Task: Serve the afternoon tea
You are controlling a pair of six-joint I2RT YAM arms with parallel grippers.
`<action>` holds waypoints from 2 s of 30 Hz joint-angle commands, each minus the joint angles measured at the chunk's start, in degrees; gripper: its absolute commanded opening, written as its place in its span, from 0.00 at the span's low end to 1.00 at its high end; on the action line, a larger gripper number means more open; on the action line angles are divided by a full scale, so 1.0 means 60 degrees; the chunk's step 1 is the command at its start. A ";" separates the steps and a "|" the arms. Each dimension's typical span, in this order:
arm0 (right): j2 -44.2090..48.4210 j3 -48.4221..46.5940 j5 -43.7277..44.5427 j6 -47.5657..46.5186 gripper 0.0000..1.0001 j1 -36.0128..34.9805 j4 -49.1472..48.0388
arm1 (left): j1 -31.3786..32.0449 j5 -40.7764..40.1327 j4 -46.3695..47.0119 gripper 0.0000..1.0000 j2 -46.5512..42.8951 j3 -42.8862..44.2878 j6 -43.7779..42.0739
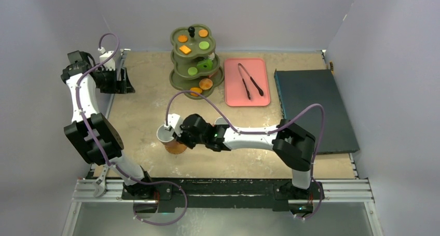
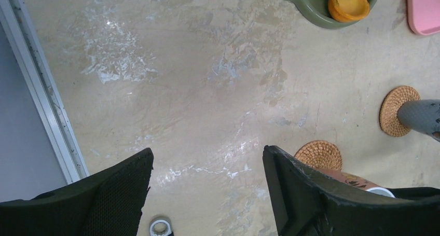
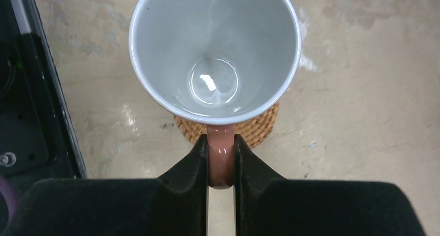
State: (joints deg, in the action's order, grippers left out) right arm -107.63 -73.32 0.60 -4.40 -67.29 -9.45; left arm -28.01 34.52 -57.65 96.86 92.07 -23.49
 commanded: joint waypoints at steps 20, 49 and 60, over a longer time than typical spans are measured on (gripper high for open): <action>-0.0319 -0.0430 0.0618 0.1056 0.00 -0.0029 0.1341 | -0.0081 0.0166 0.0381 0.77 -0.0455 -0.0010 -0.0150; 0.0724 0.0763 0.1693 0.1373 0.20 0.0754 0.1274 | -0.0083 0.0405 0.0294 0.78 -0.0487 0.0021 -0.0135; 0.0863 0.0294 0.1680 0.1402 0.78 0.0749 0.1000 | -0.0078 0.0469 0.0463 0.80 -0.0631 -0.0223 -0.0003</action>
State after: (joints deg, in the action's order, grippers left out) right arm -105.36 -69.12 9.67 3.92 -62.72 -3.46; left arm -28.01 35.53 -56.25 95.83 91.02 -23.51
